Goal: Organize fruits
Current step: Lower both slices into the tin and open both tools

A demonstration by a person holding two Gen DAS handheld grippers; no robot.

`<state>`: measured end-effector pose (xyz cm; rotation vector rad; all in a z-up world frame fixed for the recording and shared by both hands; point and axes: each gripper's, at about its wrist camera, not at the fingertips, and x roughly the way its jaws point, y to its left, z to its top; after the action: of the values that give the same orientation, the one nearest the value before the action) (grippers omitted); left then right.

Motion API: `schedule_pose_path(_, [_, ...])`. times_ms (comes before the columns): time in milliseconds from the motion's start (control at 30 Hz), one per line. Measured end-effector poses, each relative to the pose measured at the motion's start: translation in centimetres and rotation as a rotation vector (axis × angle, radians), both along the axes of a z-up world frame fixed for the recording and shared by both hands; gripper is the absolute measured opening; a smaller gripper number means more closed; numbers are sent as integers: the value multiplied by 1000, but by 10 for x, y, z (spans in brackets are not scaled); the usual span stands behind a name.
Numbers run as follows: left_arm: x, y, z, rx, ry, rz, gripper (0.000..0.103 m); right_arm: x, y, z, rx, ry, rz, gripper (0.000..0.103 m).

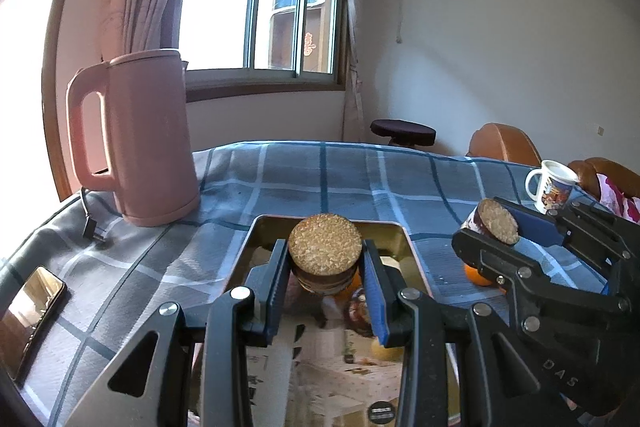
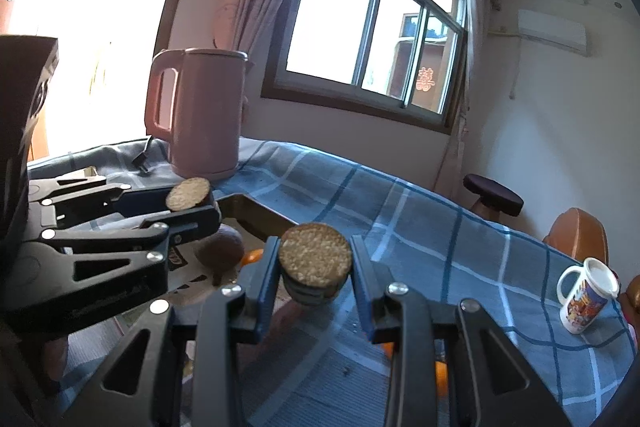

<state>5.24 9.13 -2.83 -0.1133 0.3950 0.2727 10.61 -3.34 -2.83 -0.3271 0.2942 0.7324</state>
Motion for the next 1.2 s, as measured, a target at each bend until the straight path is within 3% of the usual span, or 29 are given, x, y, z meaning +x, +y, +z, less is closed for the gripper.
schedule_pose_path(600, [2,34,-7,-44,62,39,37,3,39,-16,-56,67,54,37])
schedule_pose_path(1067, [9,38,-11,-26,118,47,37,12,66,-34,-179,168,83,37])
schedule_pose_path(1167, [6,36,-10,-26,107,53,40,11,63,-32,-163,162,78,59])
schedule_pose_path(1200, [5,36,-9,-32,98,51,46,10,60,-30,-147,158,73,66])
